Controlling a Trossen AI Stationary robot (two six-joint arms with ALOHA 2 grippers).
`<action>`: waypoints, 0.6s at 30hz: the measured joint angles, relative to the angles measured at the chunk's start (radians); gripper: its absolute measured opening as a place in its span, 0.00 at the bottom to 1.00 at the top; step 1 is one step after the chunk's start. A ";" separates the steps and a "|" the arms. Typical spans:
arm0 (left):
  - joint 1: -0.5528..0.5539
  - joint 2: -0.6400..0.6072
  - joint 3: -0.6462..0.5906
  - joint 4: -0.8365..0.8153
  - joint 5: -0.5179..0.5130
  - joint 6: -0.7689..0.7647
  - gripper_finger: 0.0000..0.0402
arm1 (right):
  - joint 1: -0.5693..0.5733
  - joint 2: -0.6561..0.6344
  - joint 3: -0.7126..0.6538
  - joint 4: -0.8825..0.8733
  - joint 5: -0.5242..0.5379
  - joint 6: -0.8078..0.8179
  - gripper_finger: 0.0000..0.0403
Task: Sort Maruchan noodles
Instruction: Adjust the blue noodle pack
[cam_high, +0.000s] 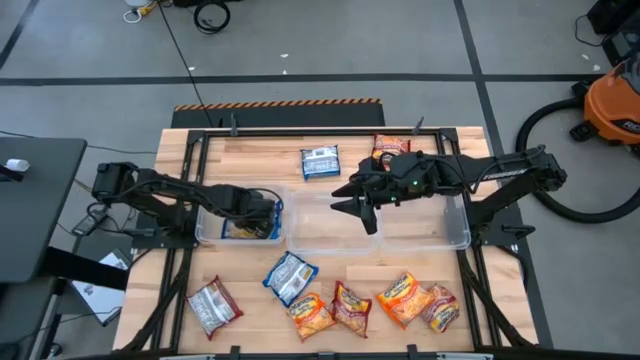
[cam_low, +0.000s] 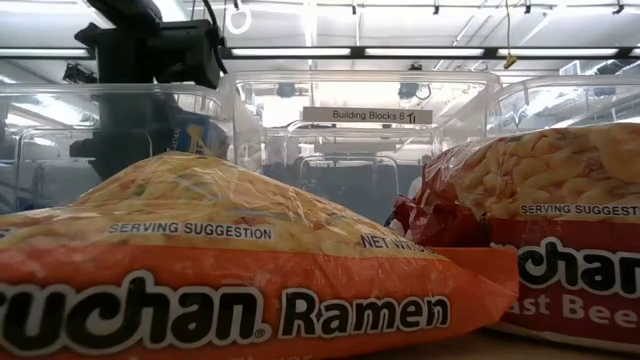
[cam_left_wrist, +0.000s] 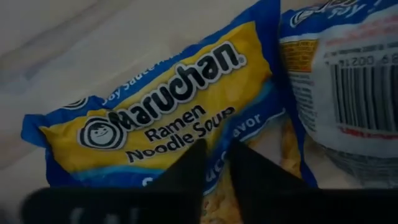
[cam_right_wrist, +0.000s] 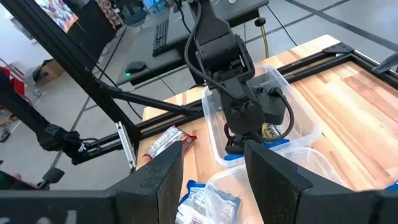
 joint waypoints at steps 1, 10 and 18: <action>0.000 -0.008 0.000 -0.008 0.000 0.000 0.10 | 0.000 0.000 0.000 0.000 0.000 -0.001 0.44; 0.010 -0.110 0.053 -0.154 -0.002 -0.008 0.01 | 0.004 -0.002 0.000 0.000 -0.018 -0.002 0.44; 0.006 -0.210 0.123 -0.208 -0.023 -0.008 0.01 | 0.012 -0.003 0.000 -0.008 -0.019 -0.002 0.44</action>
